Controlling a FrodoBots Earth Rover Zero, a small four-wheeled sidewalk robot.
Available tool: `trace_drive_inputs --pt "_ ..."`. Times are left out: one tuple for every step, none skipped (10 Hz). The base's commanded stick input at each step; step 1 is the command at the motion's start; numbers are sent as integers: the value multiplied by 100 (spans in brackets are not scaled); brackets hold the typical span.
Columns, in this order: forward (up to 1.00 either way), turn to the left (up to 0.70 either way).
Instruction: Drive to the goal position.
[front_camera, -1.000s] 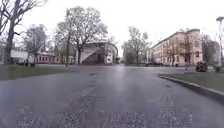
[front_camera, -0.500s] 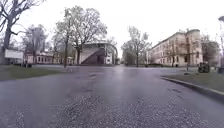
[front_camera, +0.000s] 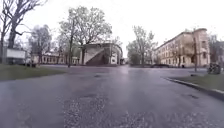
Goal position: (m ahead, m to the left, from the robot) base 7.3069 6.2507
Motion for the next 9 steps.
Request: trace_drive_inputs --pt "85 0" --pt "85 0" --pt "85 12" --pt "85 34" --pt "85 34" --pt "85 17" --pt "85 0" --pt "85 0" --pt "85 0"
